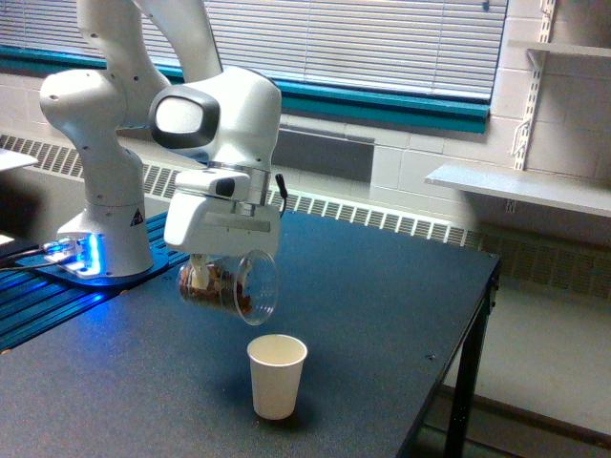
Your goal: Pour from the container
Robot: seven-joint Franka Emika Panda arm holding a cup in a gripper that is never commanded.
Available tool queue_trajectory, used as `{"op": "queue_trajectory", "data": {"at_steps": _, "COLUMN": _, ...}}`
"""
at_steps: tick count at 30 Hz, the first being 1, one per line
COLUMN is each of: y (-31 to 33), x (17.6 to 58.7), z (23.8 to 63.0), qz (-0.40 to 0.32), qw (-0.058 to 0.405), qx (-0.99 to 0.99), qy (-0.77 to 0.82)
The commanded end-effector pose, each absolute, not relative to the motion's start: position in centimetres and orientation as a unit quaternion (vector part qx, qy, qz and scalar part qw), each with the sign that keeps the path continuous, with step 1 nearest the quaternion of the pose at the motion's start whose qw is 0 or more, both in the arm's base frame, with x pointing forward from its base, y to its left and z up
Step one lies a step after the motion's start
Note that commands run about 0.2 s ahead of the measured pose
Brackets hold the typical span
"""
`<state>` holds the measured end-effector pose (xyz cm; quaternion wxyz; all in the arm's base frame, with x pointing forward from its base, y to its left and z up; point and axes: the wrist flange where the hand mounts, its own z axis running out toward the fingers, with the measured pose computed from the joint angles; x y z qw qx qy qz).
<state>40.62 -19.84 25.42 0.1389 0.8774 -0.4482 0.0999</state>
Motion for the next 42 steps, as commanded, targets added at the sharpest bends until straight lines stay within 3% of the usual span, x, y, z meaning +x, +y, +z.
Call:
{"op": "queue_trajectory", "data": {"at_steps": 1, "y": -19.5, "x": 41.5, "z": 25.6, "qz": 0.1, "qw": 0.148, "qx": 0.878, "qy": -0.444}}
{"op": "queue_trajectory", "data": {"at_steps": 42, "y": -19.8, "x": 43.7, "z": 25.0, "qz": 0.056, "qw": 0.206, "qx": 0.871, "qy": -0.442}}
